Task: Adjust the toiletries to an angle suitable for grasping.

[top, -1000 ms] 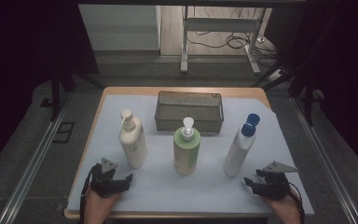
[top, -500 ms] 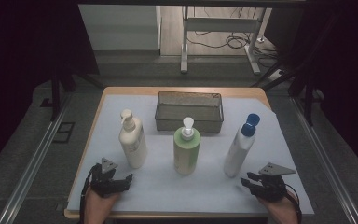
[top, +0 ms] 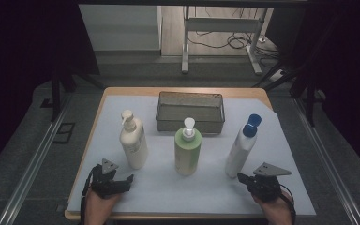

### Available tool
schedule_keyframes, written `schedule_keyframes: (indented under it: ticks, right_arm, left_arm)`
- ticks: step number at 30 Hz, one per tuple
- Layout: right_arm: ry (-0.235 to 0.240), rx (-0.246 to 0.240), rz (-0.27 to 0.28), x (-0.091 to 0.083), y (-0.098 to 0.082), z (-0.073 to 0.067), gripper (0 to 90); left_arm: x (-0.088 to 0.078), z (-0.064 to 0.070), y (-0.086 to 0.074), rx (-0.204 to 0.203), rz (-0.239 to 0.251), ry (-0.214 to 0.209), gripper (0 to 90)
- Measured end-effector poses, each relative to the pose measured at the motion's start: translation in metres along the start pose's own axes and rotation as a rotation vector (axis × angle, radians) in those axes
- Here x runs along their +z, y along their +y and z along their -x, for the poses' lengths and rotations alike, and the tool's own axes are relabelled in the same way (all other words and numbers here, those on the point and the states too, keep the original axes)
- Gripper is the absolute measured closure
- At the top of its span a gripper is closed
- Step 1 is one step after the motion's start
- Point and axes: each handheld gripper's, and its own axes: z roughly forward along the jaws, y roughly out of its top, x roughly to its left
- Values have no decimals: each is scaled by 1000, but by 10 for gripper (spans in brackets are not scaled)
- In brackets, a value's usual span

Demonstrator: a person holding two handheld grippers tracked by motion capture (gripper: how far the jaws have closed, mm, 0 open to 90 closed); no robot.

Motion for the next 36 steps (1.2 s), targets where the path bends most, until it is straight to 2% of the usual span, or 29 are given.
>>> schedule_keyframes:
  ticks: [6,16,19,25,36]
  right_arm:
    - [4,-4,-3,7,6,-9,894]
    - [-35,-25,-20,24,12,-22,892]
    - [-56,-22,-28,26,12,-21,895]
    - [-64,-19,-31,27,11,-21,895]
    - [-57,2,-45,22,6,-16,896]
  left_arm:
    - [0,0,0,0,0,0,123]
    - [0,0,0,0,0,0,123]
    - [0,0,0,0,0,0,123]
    - [0,0,0,0,0,0,123]
    - [0,0,0,0,-1,0,123]
